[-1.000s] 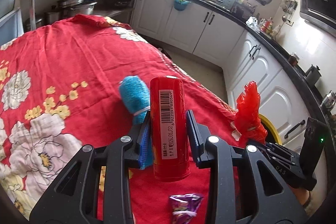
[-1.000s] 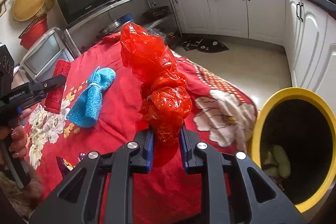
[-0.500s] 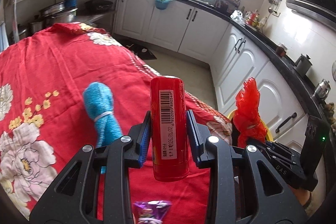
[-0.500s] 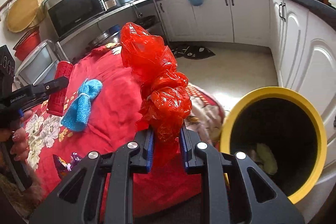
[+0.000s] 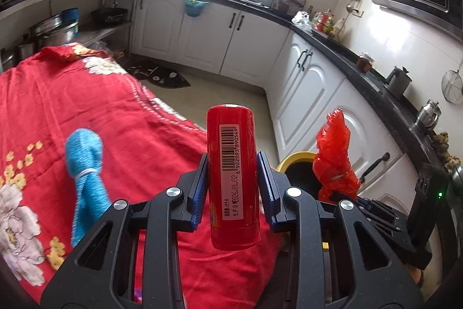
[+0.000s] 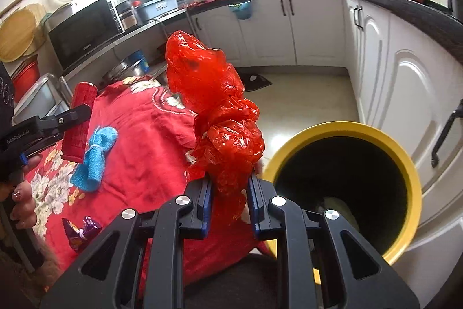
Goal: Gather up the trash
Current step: 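Carry the red bag and red can over the yellow-rimmed bin with both tools, then open the right tool dropping the red bag while the left tool drops the can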
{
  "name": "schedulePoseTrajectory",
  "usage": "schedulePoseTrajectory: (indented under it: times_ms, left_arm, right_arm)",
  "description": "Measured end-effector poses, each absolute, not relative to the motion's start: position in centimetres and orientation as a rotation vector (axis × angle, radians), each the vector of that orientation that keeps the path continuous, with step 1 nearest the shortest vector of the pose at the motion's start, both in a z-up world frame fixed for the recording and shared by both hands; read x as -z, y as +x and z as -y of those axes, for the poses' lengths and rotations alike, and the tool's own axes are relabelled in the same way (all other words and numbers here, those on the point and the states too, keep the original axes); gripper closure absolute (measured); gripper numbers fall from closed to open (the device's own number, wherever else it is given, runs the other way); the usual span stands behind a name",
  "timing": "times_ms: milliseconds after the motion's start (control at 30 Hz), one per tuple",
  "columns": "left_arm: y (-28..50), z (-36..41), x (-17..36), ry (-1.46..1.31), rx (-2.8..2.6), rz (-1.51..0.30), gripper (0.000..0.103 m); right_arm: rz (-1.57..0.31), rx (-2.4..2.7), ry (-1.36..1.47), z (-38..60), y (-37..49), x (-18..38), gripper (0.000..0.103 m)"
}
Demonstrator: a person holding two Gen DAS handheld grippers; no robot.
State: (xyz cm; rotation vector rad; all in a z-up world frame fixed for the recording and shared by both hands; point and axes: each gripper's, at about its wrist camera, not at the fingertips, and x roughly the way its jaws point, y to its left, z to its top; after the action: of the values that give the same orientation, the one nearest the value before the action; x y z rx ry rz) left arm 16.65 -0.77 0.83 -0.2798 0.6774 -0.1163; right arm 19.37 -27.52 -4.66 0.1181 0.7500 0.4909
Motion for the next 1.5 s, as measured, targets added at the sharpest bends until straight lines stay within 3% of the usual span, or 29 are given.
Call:
schedulePoseTrajectory:
  times_ms: [733, 1500]
  left_arm:
    - [20.1, 9.2, -1.0, -0.229, 0.26, -0.674, 0.077]
    - [24.2, 17.2, 3.6, -0.143, 0.347, -0.779, 0.077]
  right_arm:
    - [-0.705, -0.279, 0.151, 35.1, 19.2, 4.6, 0.083]
    - [-0.805, -0.114, 0.18, 39.5, 20.7, 10.2, 0.081]
